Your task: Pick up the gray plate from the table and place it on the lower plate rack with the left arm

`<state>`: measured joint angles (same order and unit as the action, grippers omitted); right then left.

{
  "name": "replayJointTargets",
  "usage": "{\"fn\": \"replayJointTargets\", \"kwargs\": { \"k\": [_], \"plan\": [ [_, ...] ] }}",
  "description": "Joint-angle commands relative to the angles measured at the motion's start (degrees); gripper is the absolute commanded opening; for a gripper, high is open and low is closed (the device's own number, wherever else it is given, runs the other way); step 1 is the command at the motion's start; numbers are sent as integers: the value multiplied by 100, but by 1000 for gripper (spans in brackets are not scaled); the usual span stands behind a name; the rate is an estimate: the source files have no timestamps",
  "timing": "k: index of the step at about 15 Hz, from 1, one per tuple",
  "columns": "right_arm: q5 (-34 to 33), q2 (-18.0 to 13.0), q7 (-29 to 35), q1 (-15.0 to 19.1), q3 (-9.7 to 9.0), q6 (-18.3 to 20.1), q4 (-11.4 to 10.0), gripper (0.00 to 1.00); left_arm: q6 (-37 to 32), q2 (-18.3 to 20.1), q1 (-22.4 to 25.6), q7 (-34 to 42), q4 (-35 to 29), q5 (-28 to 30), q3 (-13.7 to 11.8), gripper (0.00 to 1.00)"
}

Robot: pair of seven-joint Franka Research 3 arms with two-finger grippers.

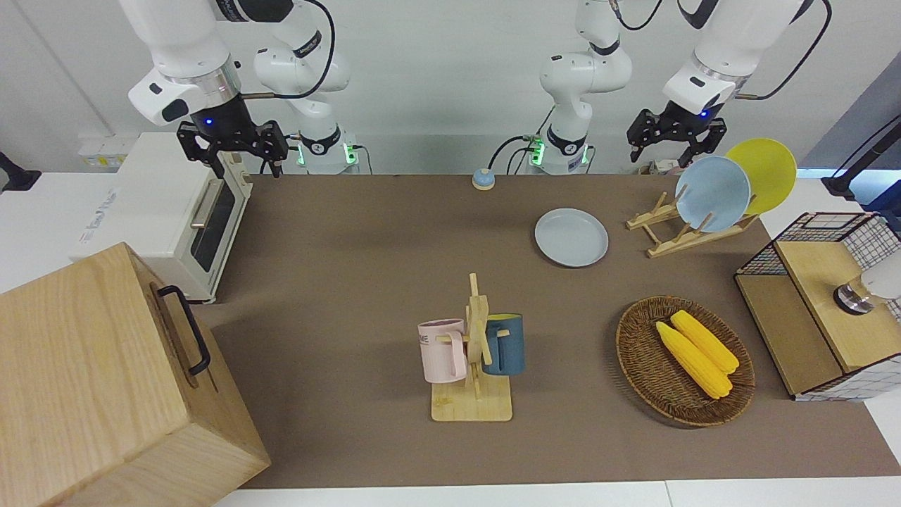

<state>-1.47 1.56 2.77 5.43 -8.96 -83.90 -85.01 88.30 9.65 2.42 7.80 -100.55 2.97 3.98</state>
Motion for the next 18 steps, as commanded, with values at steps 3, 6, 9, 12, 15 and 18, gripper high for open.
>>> {"fn": "replayJointTargets", "kwargs": {
  "k": [3,6,9,12,15,18],
  "plan": [
    [15,2,22,-42,34,5,37,983,126,-42,-136,-112,27,-69,-108,1000],
    [15,2,22,-42,34,5,37,983,118,-33,-102,-165,9,-42,-108,1000],
    [15,2,22,-42,34,5,37,983,82,2,-119,-235,-113,-42,-108,1000],
    [15,2,22,-42,34,5,37,983,74,54,-128,-235,-219,-42,-108,1000],
    [15,2,22,-42,34,5,37,983,108,107,-136,-244,-377,-42,-100,1000],
    [15,2,22,-42,34,5,37,983,310,238,-154,-358,-754,-42,-73,1000]
  ]
}}
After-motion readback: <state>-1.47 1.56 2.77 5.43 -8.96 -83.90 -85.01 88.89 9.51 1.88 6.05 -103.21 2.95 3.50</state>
